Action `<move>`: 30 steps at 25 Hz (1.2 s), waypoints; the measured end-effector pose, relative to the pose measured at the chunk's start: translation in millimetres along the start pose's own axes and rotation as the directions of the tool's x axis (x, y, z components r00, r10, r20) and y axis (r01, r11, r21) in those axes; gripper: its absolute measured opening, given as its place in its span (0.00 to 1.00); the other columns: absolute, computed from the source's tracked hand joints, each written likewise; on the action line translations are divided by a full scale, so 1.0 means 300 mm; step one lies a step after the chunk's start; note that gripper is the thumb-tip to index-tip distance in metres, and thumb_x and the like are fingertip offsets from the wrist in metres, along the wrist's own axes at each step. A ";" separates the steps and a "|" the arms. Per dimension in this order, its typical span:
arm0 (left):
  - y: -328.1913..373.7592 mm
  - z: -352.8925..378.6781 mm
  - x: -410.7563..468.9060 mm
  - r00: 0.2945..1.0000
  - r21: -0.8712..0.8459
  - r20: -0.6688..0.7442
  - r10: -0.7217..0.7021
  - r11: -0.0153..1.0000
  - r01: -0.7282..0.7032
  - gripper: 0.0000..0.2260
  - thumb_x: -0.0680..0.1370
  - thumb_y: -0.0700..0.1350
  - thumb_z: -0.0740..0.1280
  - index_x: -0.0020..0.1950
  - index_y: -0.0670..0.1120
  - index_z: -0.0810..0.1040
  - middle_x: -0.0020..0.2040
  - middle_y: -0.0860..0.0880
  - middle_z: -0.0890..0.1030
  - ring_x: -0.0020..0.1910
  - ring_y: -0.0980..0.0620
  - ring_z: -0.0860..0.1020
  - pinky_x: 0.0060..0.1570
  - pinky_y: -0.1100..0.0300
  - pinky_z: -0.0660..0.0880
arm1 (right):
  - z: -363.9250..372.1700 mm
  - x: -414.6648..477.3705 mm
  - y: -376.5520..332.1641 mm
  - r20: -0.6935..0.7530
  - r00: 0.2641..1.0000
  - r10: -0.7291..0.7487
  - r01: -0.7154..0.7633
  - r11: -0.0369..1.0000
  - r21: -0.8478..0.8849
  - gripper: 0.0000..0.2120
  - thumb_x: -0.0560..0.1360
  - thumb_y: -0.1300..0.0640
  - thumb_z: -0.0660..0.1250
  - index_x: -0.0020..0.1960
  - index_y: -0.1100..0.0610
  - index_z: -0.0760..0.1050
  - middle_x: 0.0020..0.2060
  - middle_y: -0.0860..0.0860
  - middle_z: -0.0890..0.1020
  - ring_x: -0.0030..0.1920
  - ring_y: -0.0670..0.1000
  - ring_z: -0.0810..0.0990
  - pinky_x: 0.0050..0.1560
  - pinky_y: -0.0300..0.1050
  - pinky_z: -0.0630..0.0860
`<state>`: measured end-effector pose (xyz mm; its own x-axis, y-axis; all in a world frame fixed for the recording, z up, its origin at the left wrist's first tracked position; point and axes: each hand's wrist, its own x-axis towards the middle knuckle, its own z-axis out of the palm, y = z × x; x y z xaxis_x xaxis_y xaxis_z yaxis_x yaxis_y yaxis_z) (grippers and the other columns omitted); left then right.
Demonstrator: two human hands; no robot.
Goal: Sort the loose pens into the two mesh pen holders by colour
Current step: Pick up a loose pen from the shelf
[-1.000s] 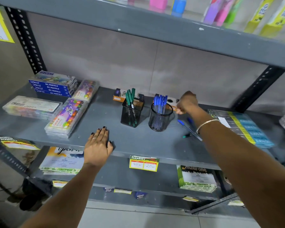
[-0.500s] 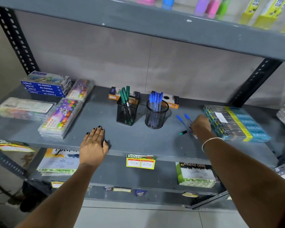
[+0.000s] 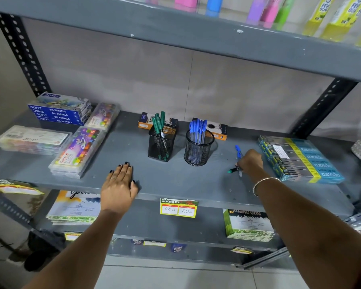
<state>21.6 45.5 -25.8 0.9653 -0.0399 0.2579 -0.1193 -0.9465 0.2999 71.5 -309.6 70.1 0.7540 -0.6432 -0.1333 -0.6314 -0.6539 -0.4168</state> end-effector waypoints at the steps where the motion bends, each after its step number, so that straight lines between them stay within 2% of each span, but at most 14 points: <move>1: 0.002 -0.006 0.000 1.000 0.000 0.000 0.002 1.000 -0.002 0.26 0.72 0.48 0.50 0.58 0.34 0.76 0.59 0.36 0.78 0.58 0.37 0.76 0.59 0.43 0.68 | -0.010 0.002 -0.004 -0.009 1.000 -0.012 0.012 1.000 0.004 0.15 0.72 0.64 0.71 0.57 0.68 0.75 0.56 0.64 0.81 0.59 0.62 0.80 0.55 0.50 0.76; 4: 0.005 -0.006 0.002 1.000 0.014 0.012 -0.003 1.000 0.002 0.26 0.72 0.48 0.50 0.59 0.34 0.76 0.59 0.36 0.78 0.58 0.38 0.76 0.59 0.43 0.67 | -0.036 0.004 -0.050 0.017 0.998 -0.062 0.061 0.998 0.035 0.14 0.70 0.62 0.73 0.53 0.66 0.77 0.52 0.65 0.81 0.52 0.58 0.81 0.50 0.48 0.76; 6: 0.005 -0.008 0.000 1.000 0.019 0.017 -0.011 1.000 0.011 0.27 0.72 0.49 0.50 0.59 0.34 0.76 0.59 0.37 0.78 0.58 0.38 0.76 0.59 0.43 0.67 | -0.051 0.009 -0.112 -0.005 0.997 -0.080 0.080 0.981 0.175 0.10 0.70 0.63 0.72 0.49 0.67 0.80 0.48 0.64 0.83 0.45 0.54 0.80 0.46 0.47 0.77; 9: 0.004 -0.009 0.000 1.000 0.018 0.022 -0.017 1.000 0.016 0.27 0.72 0.49 0.49 0.59 0.35 0.76 0.59 0.37 0.77 0.58 0.38 0.75 0.60 0.44 0.66 | -0.089 -0.002 -0.251 -0.132 0.986 -0.097 0.142 0.911 0.387 0.09 0.72 0.63 0.70 0.51 0.65 0.82 0.51 0.62 0.84 0.50 0.59 0.84 0.52 0.49 0.80; 11: 0.004 -0.009 0.001 0.999 0.020 0.025 -0.021 1.000 0.020 0.27 0.72 0.49 0.49 0.60 0.35 0.76 0.60 0.37 0.77 0.59 0.39 0.75 0.61 0.44 0.66 | -0.104 -0.024 -0.350 -0.182 0.968 -0.173 0.240 0.854 0.462 0.09 0.72 0.64 0.69 0.52 0.63 0.81 0.51 0.61 0.84 0.52 0.60 0.84 0.52 0.46 0.80; 14: 0.007 -0.012 -0.001 1.000 0.013 0.018 -0.019 1.000 0.019 0.27 0.72 0.49 0.49 0.60 0.35 0.76 0.60 0.37 0.77 0.59 0.39 0.75 0.61 0.45 0.66 | -0.064 -0.061 -0.427 -0.132 0.952 -0.276 0.305 0.896 0.324 0.11 0.72 0.65 0.69 0.54 0.65 0.79 0.52 0.61 0.83 0.52 0.59 0.84 0.48 0.40 0.77; 17: 0.005 -0.010 -0.001 1.000 0.005 0.009 -0.015 1.000 0.015 0.27 0.71 0.49 0.50 0.59 0.35 0.76 0.59 0.37 0.77 0.59 0.39 0.75 0.60 0.44 0.67 | 0.021 -0.071 -0.437 -0.039 0.938 -0.345 0.347 0.927 0.141 0.09 0.74 0.67 0.64 0.53 0.66 0.76 0.53 0.61 0.82 0.51 0.59 0.83 0.51 0.48 0.80; 20: 0.005 -0.010 0.001 1.000 -0.012 0.003 -0.016 1.000 0.016 0.26 0.70 0.47 0.51 0.58 0.34 0.77 0.58 0.37 0.78 0.57 0.39 0.76 0.58 0.45 0.69 | 0.061 -0.088 -0.445 0.027 0.934 -0.355 0.354 0.934 0.043 0.12 0.76 0.67 0.61 0.59 0.66 0.73 0.58 0.60 0.79 0.58 0.59 0.79 0.55 0.47 0.76; 23: 0.007 -0.012 0.002 1.000 -0.013 0.006 -0.013 1.000 0.013 0.26 0.70 0.47 0.51 0.57 0.34 0.77 0.58 0.37 0.79 0.56 0.39 0.77 0.57 0.45 0.70 | 0.078 -0.093 -0.450 0.032 0.925 -0.378 0.379 0.925 -0.029 0.14 0.76 0.67 0.62 0.62 0.66 0.72 0.61 0.61 0.77 0.61 0.60 0.78 0.57 0.47 0.75; 27: 0.007 -0.013 0.002 1.000 -0.005 0.005 -0.006 1.000 0.006 0.26 0.70 0.48 0.51 0.57 0.34 0.77 0.58 0.37 0.78 0.56 0.39 0.77 0.57 0.44 0.70 | 0.028 -0.061 -0.450 0.019 0.917 -0.398 0.398 0.917 0.027 0.08 0.72 0.65 0.70 0.50 0.65 0.77 0.52 0.62 0.83 0.52 0.58 0.84 0.51 0.48 0.80; 30: 0.007 -0.013 0.001 1.000 -0.001 0.008 -0.010 1.000 0.010 0.26 0.71 0.48 0.51 0.58 0.34 0.77 0.58 0.37 0.78 0.57 0.39 0.76 0.58 0.44 0.69 | -0.093 0.006 -0.396 -0.114 0.949 -0.294 0.306 0.946 0.105 0.15 0.70 0.63 0.73 0.54 0.68 0.78 0.52 0.64 0.83 0.54 0.60 0.84 0.54 0.48 0.79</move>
<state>20.6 44.7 -21.7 0.9683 -0.0333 0.2475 -0.1100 -0.9466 0.3030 142.9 -244.3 144.5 0.8807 -0.4634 0.0984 -0.3480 -0.7738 -0.5292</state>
